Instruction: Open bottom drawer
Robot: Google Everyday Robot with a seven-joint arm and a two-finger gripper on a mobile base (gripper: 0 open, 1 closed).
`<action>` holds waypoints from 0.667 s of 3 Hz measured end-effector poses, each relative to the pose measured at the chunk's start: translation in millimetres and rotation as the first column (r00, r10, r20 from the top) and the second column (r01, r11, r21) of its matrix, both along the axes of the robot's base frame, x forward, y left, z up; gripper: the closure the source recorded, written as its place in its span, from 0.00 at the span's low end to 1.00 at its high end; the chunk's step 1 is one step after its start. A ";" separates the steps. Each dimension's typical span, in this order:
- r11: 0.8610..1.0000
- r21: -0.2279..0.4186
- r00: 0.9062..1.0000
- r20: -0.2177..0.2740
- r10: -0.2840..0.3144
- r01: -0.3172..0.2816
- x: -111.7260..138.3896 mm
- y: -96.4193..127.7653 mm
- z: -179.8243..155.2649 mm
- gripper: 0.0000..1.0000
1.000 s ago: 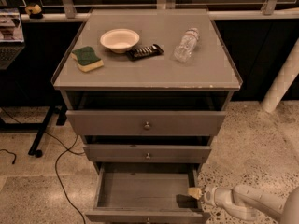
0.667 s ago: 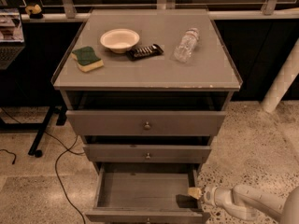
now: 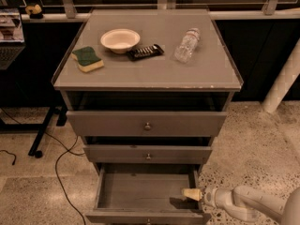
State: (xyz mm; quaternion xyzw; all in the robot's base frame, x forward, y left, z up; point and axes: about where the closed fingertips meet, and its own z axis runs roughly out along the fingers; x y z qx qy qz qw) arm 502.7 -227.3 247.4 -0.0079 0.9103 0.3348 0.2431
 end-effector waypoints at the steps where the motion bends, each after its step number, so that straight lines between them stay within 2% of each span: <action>1: 1.000 0.000 1.000 0.000 0.000 0.000 0.0 0.1 0.0 0.00; 2: 1.000 0.000 1.000 0.000 0.000 0.000 0.0 0.1 0.0 0.00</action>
Offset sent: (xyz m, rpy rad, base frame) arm 0.0000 0.0000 0.0000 0.0000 0.0000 0.0000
